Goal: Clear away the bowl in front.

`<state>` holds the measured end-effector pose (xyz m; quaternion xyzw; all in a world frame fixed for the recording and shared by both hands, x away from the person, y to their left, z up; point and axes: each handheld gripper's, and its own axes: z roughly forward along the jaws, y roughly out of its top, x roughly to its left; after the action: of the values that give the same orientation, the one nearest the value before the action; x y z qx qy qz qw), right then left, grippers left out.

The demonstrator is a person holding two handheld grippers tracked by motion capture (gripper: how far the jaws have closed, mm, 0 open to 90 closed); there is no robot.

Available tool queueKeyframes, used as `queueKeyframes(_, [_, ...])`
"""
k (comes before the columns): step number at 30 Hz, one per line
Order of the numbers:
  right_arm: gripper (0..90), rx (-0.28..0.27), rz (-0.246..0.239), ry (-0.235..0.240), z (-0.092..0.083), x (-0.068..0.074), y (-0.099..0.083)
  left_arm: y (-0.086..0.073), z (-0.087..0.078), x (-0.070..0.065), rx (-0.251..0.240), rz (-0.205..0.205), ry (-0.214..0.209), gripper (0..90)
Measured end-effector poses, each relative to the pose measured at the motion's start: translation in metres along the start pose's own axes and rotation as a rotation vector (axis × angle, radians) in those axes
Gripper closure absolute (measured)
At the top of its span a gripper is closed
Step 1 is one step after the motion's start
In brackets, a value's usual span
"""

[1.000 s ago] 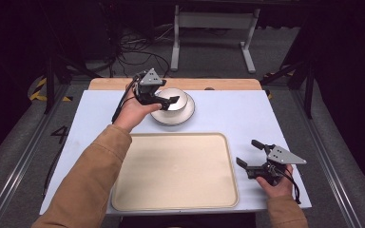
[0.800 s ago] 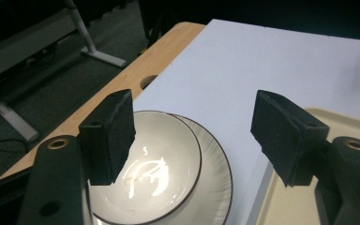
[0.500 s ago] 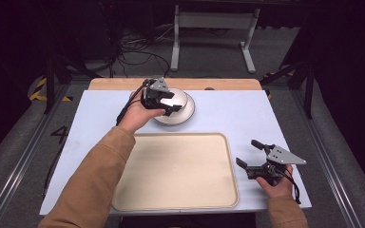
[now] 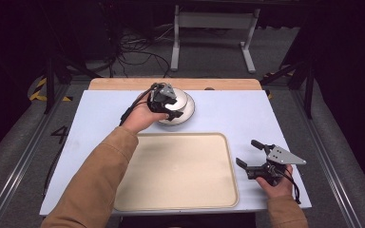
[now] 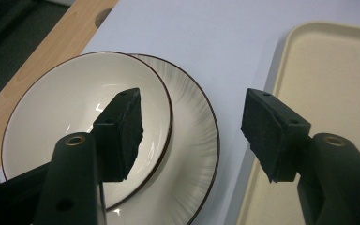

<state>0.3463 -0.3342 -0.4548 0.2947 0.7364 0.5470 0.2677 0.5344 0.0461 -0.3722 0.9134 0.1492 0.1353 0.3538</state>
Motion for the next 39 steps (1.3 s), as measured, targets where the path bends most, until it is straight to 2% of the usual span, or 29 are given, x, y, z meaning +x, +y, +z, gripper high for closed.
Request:
queueKeyframes(3, [7.9, 0.0, 0.0, 0.0, 0.0, 0.0, 0.0, 0.002, 0.007, 0.002, 0.037, 0.004, 0.005, 38.7])
queueKeyframes(10, [7.8, -0.001, -0.004, 0.001, 0.0, 0.0, 0.0, -0.002, 0.02, 0.01, 0.074, -0.011, 0.003, 41.5])
queueKeyframes(14, [7.7, -0.002, -0.004, 0.002, 0.0, 0.0, 0.0, -0.002, 0.026, 0.013, 0.086, -0.004, -0.005, 46.0])
queueKeyframes(21, [7.7, -0.002, -0.008, 0.004, 0.0, 0.001, 0.0, 0.0, 0.031, 0.013, 0.152, 0.034, -0.009, 52.9])
queueKeyframes(31, [7.7, -0.001, -0.012, 0.008, 0.0, 0.001, 0.0, 0.001, 0.036, 0.013, 0.197, 0.063, -0.021, 62.5])
queueKeyframes(34, [7.7, -0.003, -0.012, 0.007, 0.0, 0.001, 0.0, 0.001, 0.038, 0.011, 0.219, 0.083, -0.011, 69.2])
queueKeyframes(38, [7.7, -0.002, -0.012, 0.007, 0.0, 0.001, 0.0, 0.001, 0.038, 0.012, 0.22, 0.089, 0.0, 77.2])
queueKeyframes(39, [7.7, -0.003, -0.012, 0.007, 0.0, 0.001, 0.0, 0.002, 0.037, 0.014, 0.223, 0.108, 0.006, 79.1])
